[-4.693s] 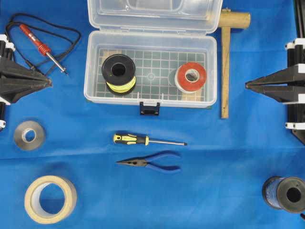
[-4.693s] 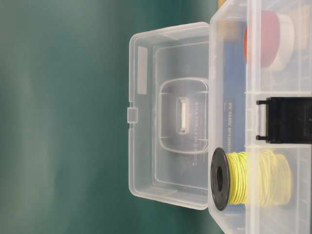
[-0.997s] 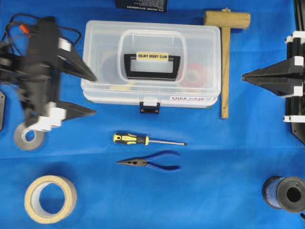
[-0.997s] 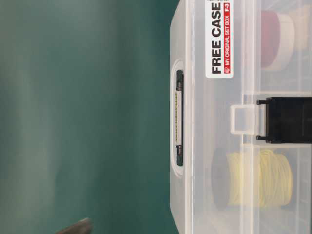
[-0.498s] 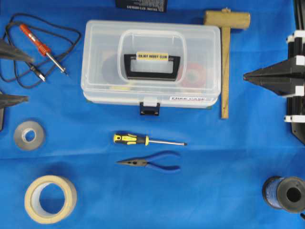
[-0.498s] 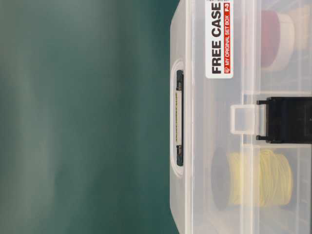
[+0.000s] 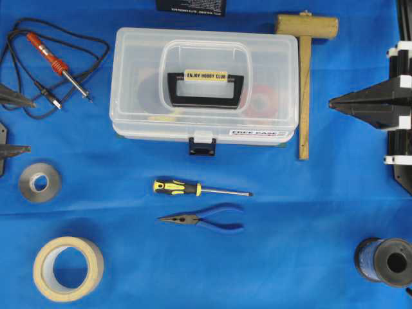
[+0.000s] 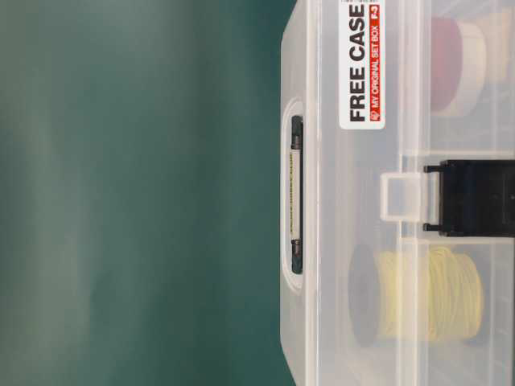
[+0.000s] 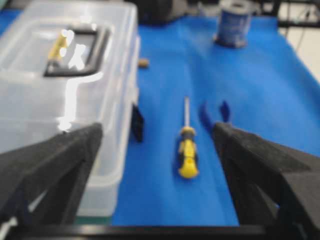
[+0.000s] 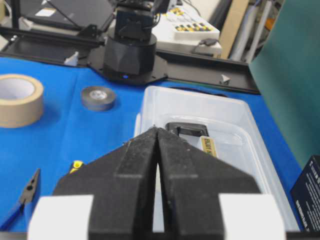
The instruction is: Close the tool box with the left arm.
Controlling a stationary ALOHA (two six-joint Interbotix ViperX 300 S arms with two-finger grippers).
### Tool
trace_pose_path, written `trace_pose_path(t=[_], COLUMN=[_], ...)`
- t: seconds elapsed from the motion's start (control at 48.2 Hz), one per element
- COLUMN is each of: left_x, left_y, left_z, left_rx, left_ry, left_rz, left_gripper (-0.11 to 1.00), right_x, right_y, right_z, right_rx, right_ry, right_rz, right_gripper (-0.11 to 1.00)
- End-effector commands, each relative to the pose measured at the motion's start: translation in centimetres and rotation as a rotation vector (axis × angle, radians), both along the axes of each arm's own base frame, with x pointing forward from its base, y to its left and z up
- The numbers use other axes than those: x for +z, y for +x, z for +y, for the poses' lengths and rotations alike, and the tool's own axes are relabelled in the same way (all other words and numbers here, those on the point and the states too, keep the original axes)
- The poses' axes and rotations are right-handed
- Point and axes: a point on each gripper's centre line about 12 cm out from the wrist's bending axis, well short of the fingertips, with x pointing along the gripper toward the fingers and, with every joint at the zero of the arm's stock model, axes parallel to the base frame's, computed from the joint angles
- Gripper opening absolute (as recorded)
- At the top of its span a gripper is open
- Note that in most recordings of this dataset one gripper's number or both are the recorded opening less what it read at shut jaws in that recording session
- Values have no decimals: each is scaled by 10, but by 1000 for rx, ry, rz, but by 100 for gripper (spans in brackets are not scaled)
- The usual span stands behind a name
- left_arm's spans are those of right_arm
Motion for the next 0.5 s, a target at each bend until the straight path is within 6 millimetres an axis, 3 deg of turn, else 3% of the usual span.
trace_pose_path(t=[0.0, 0.478], left_x=[0, -4], left_y=[2, 2], left_z=[0, 0], left_rx=[-1, -1], left_ry=[-5, -5], left_rz=[-5, 3], left_gripper=[89, 89], right_x=[10, 8], right_y=[2, 1], right_z=[0, 0], right_rx=[-2, 0], right_ry=[2, 3], right_rz=[-22, -6], right_gripper=[0, 0])
